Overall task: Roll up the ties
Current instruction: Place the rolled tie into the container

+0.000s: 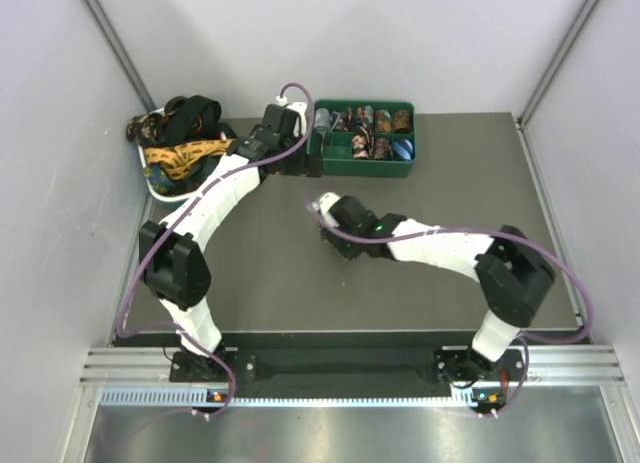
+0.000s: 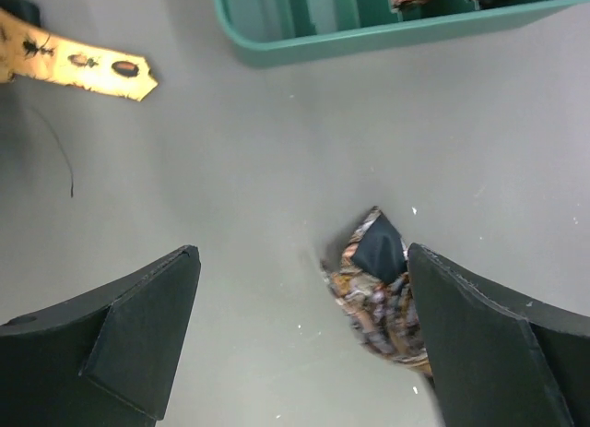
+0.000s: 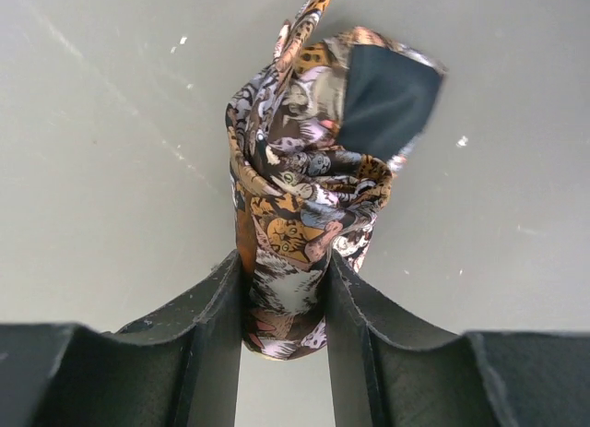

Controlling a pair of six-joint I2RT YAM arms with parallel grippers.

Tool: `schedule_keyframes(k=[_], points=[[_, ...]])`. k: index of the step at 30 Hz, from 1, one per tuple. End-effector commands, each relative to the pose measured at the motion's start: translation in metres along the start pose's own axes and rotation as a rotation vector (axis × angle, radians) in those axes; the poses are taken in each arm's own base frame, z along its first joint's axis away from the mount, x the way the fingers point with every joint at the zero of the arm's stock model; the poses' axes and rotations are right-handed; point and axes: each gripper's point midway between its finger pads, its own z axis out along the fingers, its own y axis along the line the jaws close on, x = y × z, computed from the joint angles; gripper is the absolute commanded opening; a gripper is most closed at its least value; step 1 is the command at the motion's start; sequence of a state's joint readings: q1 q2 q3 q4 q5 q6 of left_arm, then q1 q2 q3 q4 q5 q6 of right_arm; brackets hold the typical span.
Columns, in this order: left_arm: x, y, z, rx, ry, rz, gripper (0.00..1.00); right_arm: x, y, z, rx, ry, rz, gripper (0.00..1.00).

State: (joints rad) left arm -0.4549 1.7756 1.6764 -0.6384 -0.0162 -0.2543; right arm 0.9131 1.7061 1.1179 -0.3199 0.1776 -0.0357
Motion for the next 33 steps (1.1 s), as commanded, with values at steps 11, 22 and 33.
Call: schedule_keyframes(k=[11,22,33], points=[[-0.027,0.02,-0.007,-0.041,-0.223,-0.134,0.99,-0.054,-0.087,-0.068,-0.194,-0.288,0.478,0.15],[-0.067,0.037,0.066,-0.161,-0.274,-0.152,0.99,-0.045,-0.187,-0.111,0.039,-0.321,0.663,0.15],[-0.06,0.055,0.175,-0.271,-0.194,-0.158,0.73,-0.048,-0.238,-0.164,0.262,-0.347,0.698,0.16]])
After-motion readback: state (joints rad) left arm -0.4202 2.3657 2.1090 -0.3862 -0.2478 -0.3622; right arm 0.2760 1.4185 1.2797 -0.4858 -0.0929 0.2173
